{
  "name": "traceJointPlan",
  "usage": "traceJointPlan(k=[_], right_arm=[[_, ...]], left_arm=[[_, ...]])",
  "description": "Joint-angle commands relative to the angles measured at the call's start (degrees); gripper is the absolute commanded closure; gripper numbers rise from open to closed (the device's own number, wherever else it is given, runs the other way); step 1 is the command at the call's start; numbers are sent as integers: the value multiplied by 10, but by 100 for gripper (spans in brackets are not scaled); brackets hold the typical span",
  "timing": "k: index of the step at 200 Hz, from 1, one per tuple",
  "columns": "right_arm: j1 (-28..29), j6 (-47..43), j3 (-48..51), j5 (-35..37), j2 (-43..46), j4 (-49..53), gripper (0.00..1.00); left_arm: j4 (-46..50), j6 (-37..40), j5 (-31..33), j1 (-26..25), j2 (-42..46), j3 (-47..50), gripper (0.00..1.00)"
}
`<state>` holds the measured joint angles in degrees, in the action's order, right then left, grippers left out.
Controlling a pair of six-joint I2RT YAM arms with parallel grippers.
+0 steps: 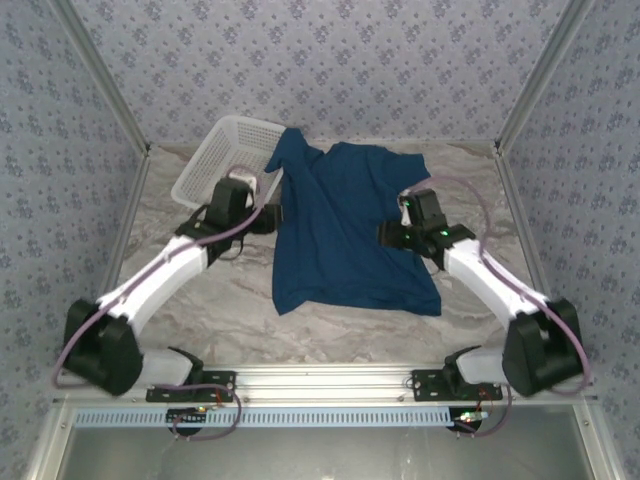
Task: Fold the inside-out t-shirt
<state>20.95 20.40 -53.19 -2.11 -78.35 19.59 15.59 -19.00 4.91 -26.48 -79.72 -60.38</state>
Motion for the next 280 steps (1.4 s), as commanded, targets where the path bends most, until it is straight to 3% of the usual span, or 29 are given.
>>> traceJointPlan(k=[1, 40, 79, 111, 152, 228, 244, 262, 280], right_arm=[[10, -9, -40, -40, -79, -63, 43], [13, -10, -54, -60, -158, -90, 47], [12, 20, -67, -64, -220, -69, 51], [-3, 69, -76, -35, -254, -6, 59], [-17, 102, -45, -44, -256, -14, 65], [0, 90, -69, -89, -239, -26, 65], [1, 63, -69, -78, -197, -12, 62], [2, 39, -55, -50, -143, 10, 58], [4, 27, -32, -51, -103, 34, 55]], left_arm=[[52, 41, 38, 5, -105, -69, 27], [76, 83, 75, 23, -208, -166, 32], [102, 98, 86, 49, -290, -219, 54], [97, 87, 81, 92, -285, -194, 72], [75, 72, 64, 150, -247, -145, 82], [91, 141, 101, 199, -294, -219, 78], [97, 137, 104, 201, -281, -233, 66], [81, 107, 54, 189, -215, -201, 49], [32, 84, -4, 143, -126, -125, 38]])
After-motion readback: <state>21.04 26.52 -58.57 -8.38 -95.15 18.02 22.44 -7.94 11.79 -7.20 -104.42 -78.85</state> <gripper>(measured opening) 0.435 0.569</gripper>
